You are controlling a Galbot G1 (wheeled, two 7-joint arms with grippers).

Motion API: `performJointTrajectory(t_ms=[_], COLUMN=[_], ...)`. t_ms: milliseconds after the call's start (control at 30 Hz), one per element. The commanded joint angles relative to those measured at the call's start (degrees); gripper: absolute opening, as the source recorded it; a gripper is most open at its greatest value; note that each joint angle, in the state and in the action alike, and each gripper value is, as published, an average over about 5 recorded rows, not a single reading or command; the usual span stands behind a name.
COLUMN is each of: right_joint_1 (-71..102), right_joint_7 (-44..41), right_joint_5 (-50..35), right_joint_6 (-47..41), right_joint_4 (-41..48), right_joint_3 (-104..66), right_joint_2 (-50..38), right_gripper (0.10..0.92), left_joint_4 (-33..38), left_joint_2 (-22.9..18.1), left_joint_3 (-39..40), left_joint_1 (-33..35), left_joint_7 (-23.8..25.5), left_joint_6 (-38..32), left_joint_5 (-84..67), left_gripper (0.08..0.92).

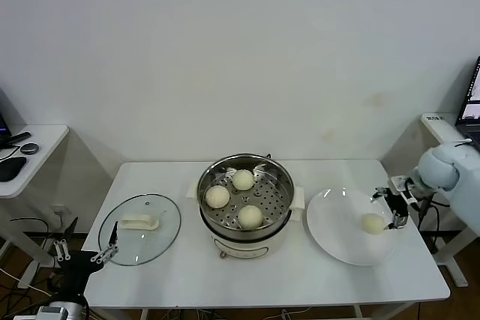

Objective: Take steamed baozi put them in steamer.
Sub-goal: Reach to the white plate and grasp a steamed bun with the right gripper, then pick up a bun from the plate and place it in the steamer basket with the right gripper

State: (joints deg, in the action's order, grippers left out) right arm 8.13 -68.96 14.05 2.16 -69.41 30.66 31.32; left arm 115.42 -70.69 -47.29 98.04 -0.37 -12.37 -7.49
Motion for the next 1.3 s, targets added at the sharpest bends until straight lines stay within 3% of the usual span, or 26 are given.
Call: performJointTrajectory(t_ms=[33, 567, 1133, 1300], right_joint_1=[5.90, 6.40, 5.08, -0.71], right_joint_7=[1.21, 4.56, 2.45, 1.02], right_joint_5=[7.33, 10.16, 6.88, 2.47], right_joint_6=[2.09, -0.26, -2.81, -3.76], right_joint_4=[9.17, 12.36, 8.82, 3.98], right_joint_3=[-5.84, -7.19, -5.55, -0.41], right_joint_2=[5.67, 9.47, 7.74, 3.97], right_gripper=[0.823, 0.794, 0.424, 0.407], left_joint_4=[0.23, -0.33, 0.21, 0.37], left_joint_2=[0.07, 0.13, 0.01, 0.12], left_joint_3=[-0.26, -0.01, -0.03, -0.26], left_joint_1=[0.08, -0.61, -0.29, -0.33], left_joint_7=[0.03, -0.13, -0.13, -0.11], left_joint_6=[0.07, 0.13, 0.08, 0.15], left_joint_5=[-0.01, 0.51, 0.48, 0.40], left_gripper=[0.823, 0.823, 0.823, 0.823])
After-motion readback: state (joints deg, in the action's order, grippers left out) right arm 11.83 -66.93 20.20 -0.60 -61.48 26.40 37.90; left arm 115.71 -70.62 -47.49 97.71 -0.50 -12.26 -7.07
